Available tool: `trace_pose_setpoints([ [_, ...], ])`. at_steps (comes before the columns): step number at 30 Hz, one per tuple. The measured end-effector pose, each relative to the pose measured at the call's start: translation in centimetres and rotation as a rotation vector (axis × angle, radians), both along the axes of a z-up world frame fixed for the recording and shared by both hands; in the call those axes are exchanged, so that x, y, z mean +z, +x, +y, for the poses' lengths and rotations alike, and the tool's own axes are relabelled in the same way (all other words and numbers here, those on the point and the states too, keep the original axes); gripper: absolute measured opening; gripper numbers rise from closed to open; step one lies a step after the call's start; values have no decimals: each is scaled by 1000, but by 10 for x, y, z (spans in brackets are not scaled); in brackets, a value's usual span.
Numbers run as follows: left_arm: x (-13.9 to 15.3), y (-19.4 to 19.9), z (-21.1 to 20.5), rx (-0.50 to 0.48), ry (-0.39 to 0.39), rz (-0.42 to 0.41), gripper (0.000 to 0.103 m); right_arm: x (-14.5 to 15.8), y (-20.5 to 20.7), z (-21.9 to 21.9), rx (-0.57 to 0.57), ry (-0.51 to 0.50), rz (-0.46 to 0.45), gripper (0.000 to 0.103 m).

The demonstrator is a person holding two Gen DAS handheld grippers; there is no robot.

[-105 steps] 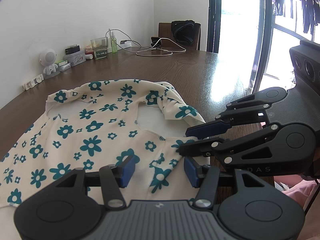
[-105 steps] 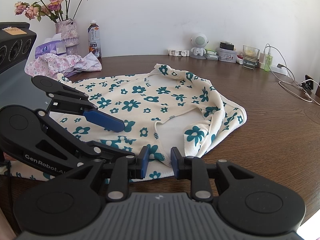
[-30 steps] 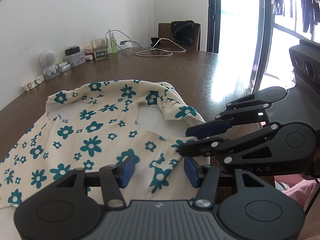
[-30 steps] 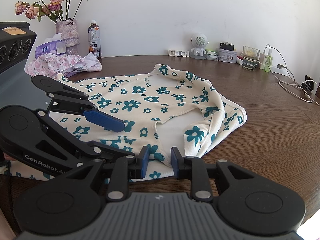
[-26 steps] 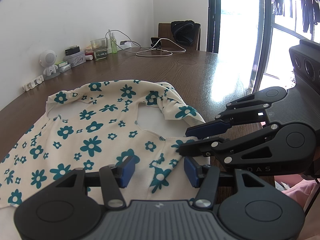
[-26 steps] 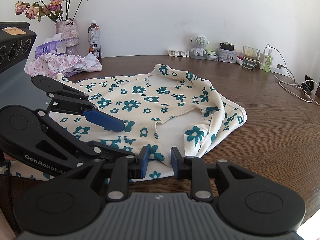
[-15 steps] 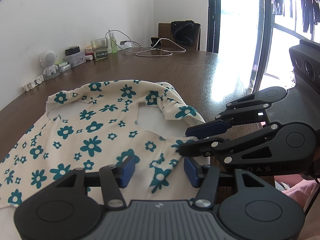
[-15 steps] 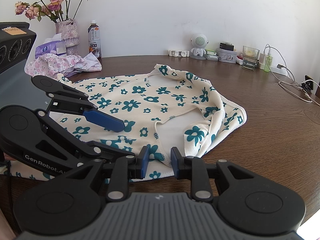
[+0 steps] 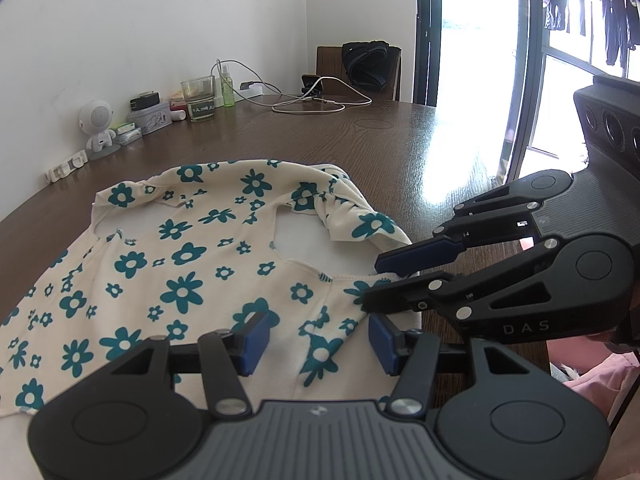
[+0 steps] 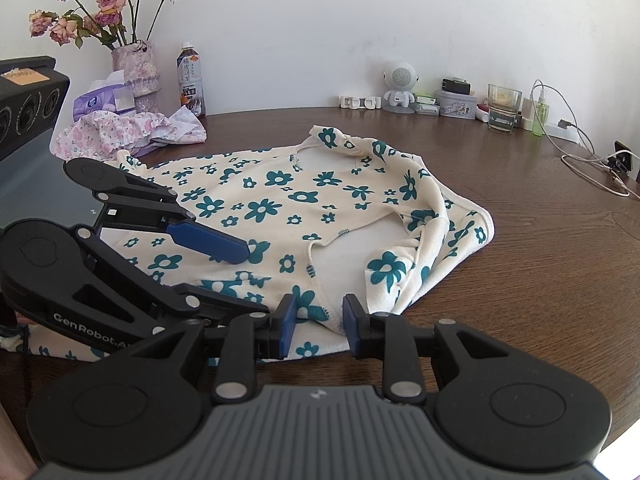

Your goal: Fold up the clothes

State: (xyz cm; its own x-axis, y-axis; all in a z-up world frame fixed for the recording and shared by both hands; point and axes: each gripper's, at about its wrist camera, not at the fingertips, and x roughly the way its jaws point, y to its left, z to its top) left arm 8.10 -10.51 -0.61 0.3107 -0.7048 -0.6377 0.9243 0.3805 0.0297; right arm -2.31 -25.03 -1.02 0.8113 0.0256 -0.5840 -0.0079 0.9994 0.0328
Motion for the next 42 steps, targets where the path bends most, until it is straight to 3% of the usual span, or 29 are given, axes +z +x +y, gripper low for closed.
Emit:
trace_pose_setpoints([
  [3,1,1,-1,0,4,0,54,5,-2,-3,-16,-5,-1,32],
  [9,6,5,-4,-7,42,24,54,5,-2,-3,8,7,-3,33],
  [15,22,0,18,16,65,-20,53,-1,-3,-5,32,7,-8,33],
  [20,23,10,59,189,97,14,52,-4,-5,0,54,-27,-26,39],
  [28,22,-7,111,380,41,94,52,-6,-4,-1,77,-20,-38,40],
  [35,19,-18,117,457,33,72,52,0,-4,-5,104,5,-59,40],
  [38,33,-29,122,477,5,24,52,10,-11,-4,130,16,-114,40],
  [42,49,-45,140,565,1,-25,52,10,-9,0,212,35,-105,39],
])
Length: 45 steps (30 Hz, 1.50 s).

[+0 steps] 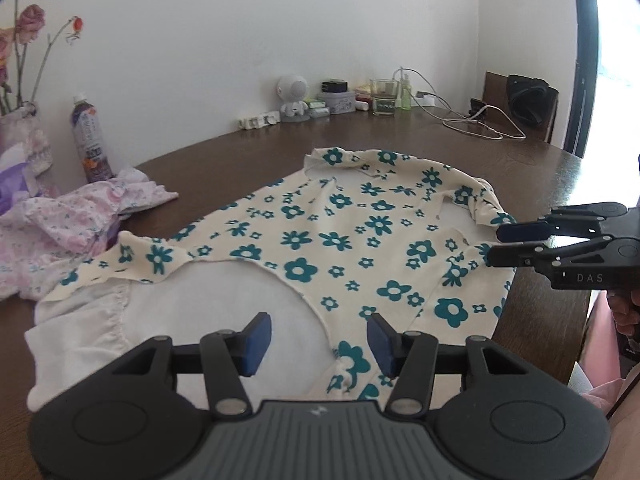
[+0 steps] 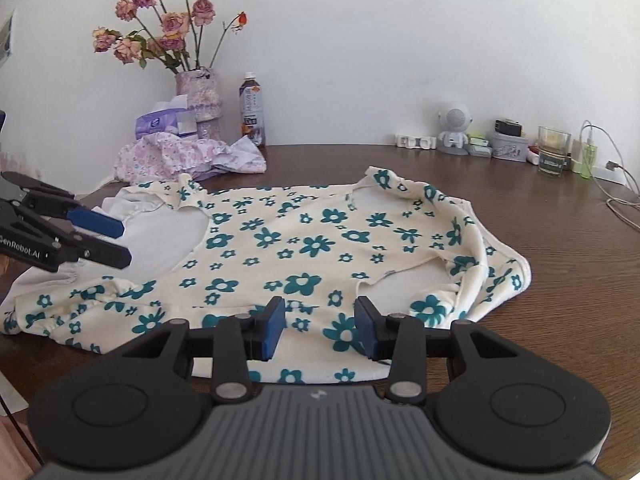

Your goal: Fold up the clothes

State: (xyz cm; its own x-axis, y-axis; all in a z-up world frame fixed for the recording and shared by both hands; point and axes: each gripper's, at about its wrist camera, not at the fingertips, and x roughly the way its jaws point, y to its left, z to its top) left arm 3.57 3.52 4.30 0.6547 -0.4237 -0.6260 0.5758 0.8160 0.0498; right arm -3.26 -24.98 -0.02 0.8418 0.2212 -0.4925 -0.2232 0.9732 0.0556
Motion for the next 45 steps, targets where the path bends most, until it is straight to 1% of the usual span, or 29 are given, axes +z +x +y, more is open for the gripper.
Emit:
trace_pose_setpoints([
  [1,4,-4,5,22,2,-12,52,-1,1,1,21,1,7,38],
  [6,6,-33,41,167,-21,-3,52,-8,13,5,69,-31,52,30],
  [8,6,-45,55,203,-37,7,52,-12,16,5,77,-46,70,29],
  [11,4,-58,69,226,-44,39,53,-15,15,6,94,-69,64,29],
  [15,2,-71,69,149,-70,80,54,-15,13,8,100,-83,63,29],
  [16,1,-73,65,127,-63,85,57,-15,13,8,99,-88,61,29],
  [19,-8,-71,60,132,-33,122,56,-15,11,9,96,-92,56,29],
  [20,-10,-69,62,132,-48,144,50,-15,11,10,96,-92,55,29],
  [21,-12,-66,64,133,-64,165,40,-15,10,9,96,-92,54,29],
  [22,-14,-63,65,133,-79,186,13,-15,10,9,97,-91,54,29],
  [23,-16,-60,67,134,-94,207,4,-15,9,9,97,-91,54,29],
  [24,-14,-59,68,138,-99,200,3,-15,9,9,97,-91,54,29],
  [26,-8,-57,70,151,-80,175,3,-15,7,8,99,-91,54,29],
  [28,-5,-50,73,173,-82,177,3,-15,7,8,101,-93,54,29],
  [29,-5,-47,77,192,-106,190,6,-15,6,7,102,-94,53,29],
  [30,-5,-44,81,210,-129,202,12,-16,6,7,103,-93,51,29],
  [31,-5,-42,84,222,-140,220,23,-16,5,7,103,-92,50,29],
  [32,-4,-44,88,240,-144,212,30,-16,5,6,105,-90,51,29],
  [33,-1,-48,93,256,-151,197,31,-16,5,6,107,-89,51,29],
  [34,2,-51,99,276,-160,189,32,-16,5,5,109,-88,52,29],
  [36,7,-56,110,322,-151,176,31,-15,6,5,114,-89,57,29],
  [37,6,-57,113,332,-131,186,31,-14,7,5,117,-90,60,29],
  [39,1,-60,117,331,-119,222,31,-11,9,5,122,-80,70,29],
  [40,-1,-62,117,322,-120,235,31,-9,10,4,125,-69,71,29],
  [42,-5,-66,114,290,-121,246,31,-1,9,6,147,-16,57,29],
  [45,-10,-68,105,249,-102,263,31,12,8,23,243,55,47,29],
])
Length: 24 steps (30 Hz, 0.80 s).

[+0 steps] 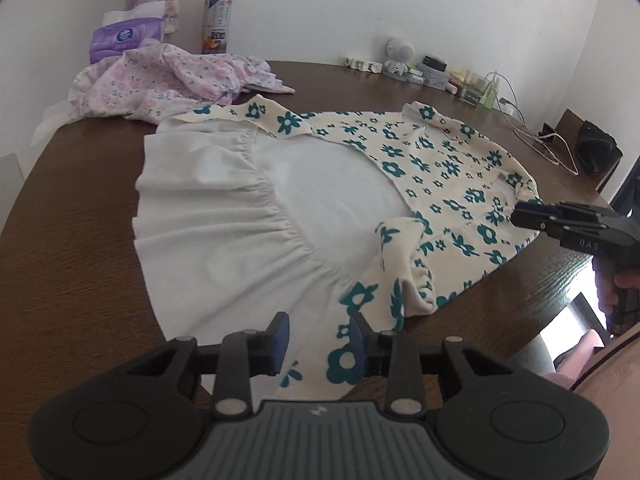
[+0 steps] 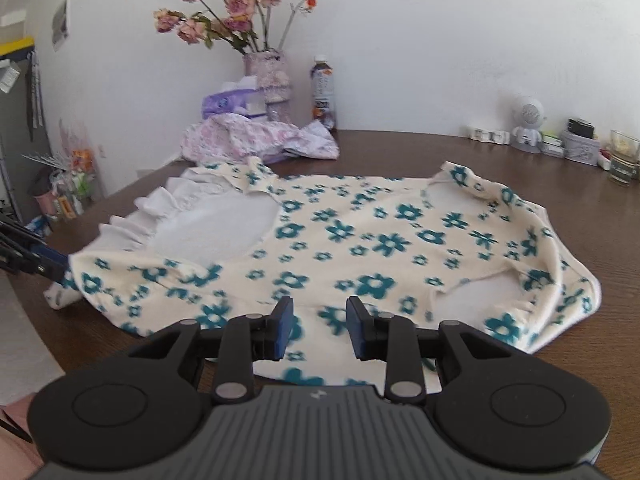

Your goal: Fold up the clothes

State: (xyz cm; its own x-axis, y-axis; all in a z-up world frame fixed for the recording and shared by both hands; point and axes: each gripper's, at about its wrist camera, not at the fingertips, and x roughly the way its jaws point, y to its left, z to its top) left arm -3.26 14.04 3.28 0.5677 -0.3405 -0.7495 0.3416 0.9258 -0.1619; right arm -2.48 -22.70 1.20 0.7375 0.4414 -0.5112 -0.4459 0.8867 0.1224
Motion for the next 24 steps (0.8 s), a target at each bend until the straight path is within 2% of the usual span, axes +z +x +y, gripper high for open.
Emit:
trace_pose_setpoints([
  [5,-12,4,-8,-19,26,21,28,2,7,53,184,60,62,30],
  [6,-12,3,-9,-24,32,18,22,1,11,62,204,64,75,30],
  [7,-12,2,-10,-36,32,21,3,0,13,71,221,67,88,30],
  [11,-8,-5,-12,-40,53,-13,2,-6,21,99,281,61,131,30],
  [15,-1,-9,-5,16,57,-55,0,-17,23,117,314,23,165,30],
  [21,3,3,10,143,85,-106,0,-17,12,125,316,-51,130,30],
  [24,-2,9,11,161,106,-110,1,-17,8,127,314,-71,114,30],
])
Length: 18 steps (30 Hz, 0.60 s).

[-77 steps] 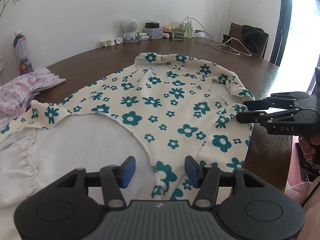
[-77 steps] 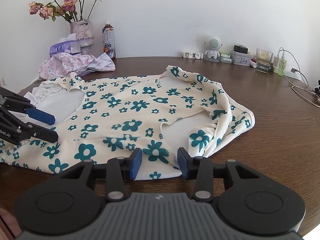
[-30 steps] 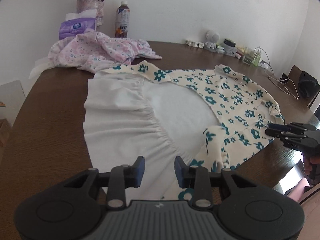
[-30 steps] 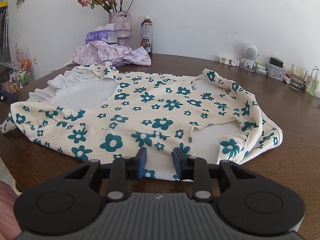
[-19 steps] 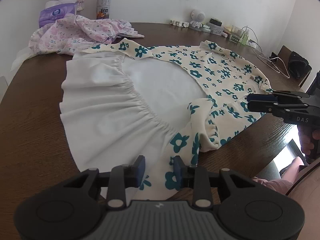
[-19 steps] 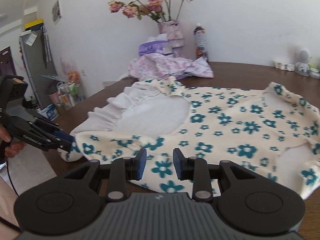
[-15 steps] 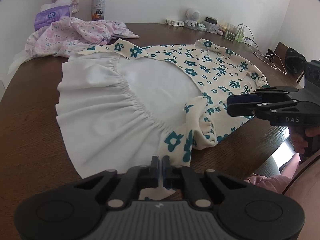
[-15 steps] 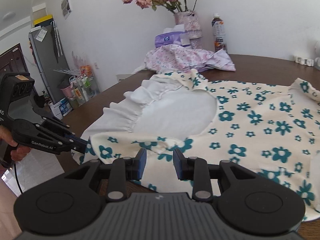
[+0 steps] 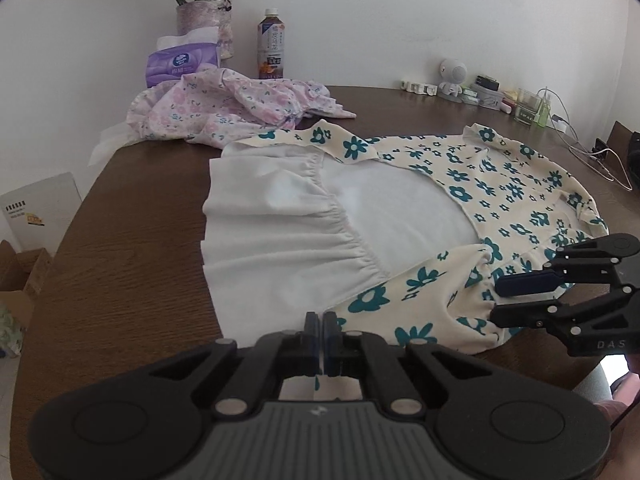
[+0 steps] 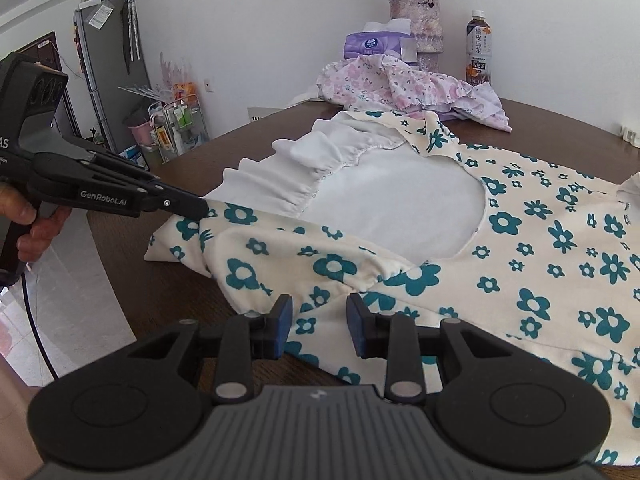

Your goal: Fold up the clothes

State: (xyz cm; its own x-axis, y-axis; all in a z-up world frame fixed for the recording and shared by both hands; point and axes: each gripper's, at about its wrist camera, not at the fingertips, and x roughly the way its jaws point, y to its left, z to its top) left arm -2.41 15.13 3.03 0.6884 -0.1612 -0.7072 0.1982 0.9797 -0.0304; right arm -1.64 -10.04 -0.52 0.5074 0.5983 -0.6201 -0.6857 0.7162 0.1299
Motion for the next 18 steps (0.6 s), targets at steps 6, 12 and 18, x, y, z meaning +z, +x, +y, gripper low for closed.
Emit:
trace_pose_setpoints([
  [6,-12,6,0,4,20,15,2,2,0,1,9,-14,-7,31],
  [12,-13,4,2,10,0,13,4,24,5,11,53,72,-69,33],
  [18,-5,-1,7,16,-20,6,14,13,20,41,103,7,-28,34],
])
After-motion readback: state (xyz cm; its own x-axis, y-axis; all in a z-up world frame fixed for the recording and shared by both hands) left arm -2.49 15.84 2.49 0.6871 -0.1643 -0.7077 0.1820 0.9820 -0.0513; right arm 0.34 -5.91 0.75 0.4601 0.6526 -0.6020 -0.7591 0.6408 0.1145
